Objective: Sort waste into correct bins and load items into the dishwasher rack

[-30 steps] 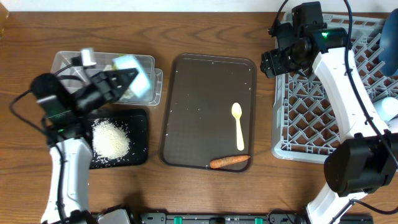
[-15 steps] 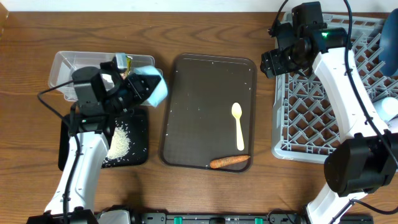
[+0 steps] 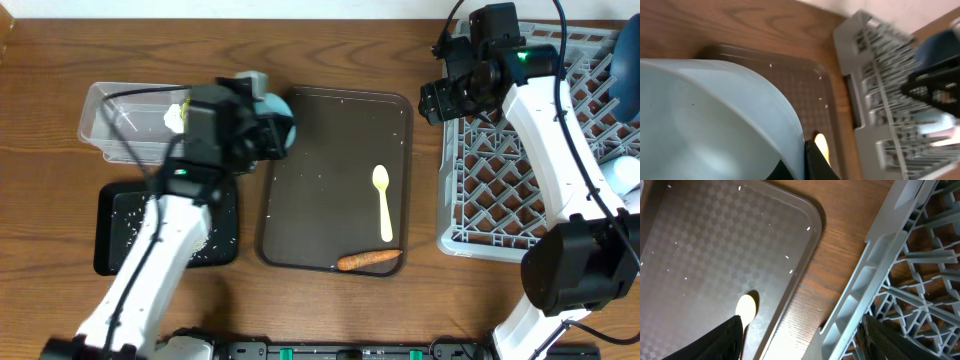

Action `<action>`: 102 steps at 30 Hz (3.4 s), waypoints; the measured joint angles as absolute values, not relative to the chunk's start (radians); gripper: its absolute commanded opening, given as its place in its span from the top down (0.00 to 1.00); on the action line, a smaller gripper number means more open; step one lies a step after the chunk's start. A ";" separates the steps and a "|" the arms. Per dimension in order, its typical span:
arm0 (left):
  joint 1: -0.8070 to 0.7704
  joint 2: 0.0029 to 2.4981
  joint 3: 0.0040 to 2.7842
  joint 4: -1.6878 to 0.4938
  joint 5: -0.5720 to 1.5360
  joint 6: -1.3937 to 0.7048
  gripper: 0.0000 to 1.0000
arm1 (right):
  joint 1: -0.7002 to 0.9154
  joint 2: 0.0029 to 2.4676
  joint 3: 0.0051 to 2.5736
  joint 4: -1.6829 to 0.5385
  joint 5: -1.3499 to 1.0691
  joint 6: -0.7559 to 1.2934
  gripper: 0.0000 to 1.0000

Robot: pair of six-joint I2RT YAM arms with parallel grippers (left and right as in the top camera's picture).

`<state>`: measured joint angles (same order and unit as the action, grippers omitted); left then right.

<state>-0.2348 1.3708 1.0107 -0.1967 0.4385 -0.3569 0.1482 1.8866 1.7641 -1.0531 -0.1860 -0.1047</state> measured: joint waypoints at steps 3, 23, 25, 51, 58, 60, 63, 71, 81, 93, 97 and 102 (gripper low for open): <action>-0.303 1.446 1.011 -0.136 0.380 -0.340 0.94 | 0.148 1.887 1.764 -1.053 -0.186 -0.094 0.28; -0.479 1.763 1.011 0.091 0.308 -0.315 0.60 | 0.148 1.887 1.764 -1.052 -0.186 -0.054 0.27; -0.479 1.763 1.011 0.093 0.308 -0.314 0.57 | 0.148 1.887 1.764 -1.052 -0.186 -0.054 0.27; 0.199 1.323 1.021 -1.058 0.236 -0.511 0.94 | 0.201 1.887 1.762 -0.981 -0.217 -0.050 0.19; 0.471 1.323 1.021 -1.178 0.134 -0.674 0.94 | 0.201 1.887 1.761 -0.982 -0.217 -0.050 0.20; 0.541 1.323 1.021 -1.179 0.096 -0.703 0.94 | 0.201 1.887 1.761 -0.982 -0.217 -0.050 0.20; 0.632 1.323 1.013 -1.177 0.059 -0.731 0.94 | 0.201 1.887 1.761 -0.982 -0.217 -0.050 0.20; 0.748 1.322 0.883 -1.133 0.029 -0.778 0.94 | 0.201 1.887 1.761 -0.984 -0.217 -0.050 0.20; 0.754 1.322 0.778 -1.029 0.022 -0.805 0.93 | 0.201 1.887 1.761 -0.986 -0.217 -0.050 0.20; 0.755 1.363 0.636 -0.801 0.040 -0.812 0.92 | 0.201 1.887 1.761 -0.995 -0.217 -0.050 0.21; 0.753 1.412 0.627 -0.721 0.097 -0.811 0.91 | 0.201 1.887 1.761 -0.997 -0.217 -0.050 0.21; 0.722 1.461 0.636 -0.606 0.181 -0.811 0.92 | 0.201 1.887 1.761 -1.002 -0.218 -0.050 0.22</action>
<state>0.7219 1.4609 0.6365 -0.6056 0.1810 -0.8112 0.2008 1.8866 1.7611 -1.0016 -0.2180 -0.0498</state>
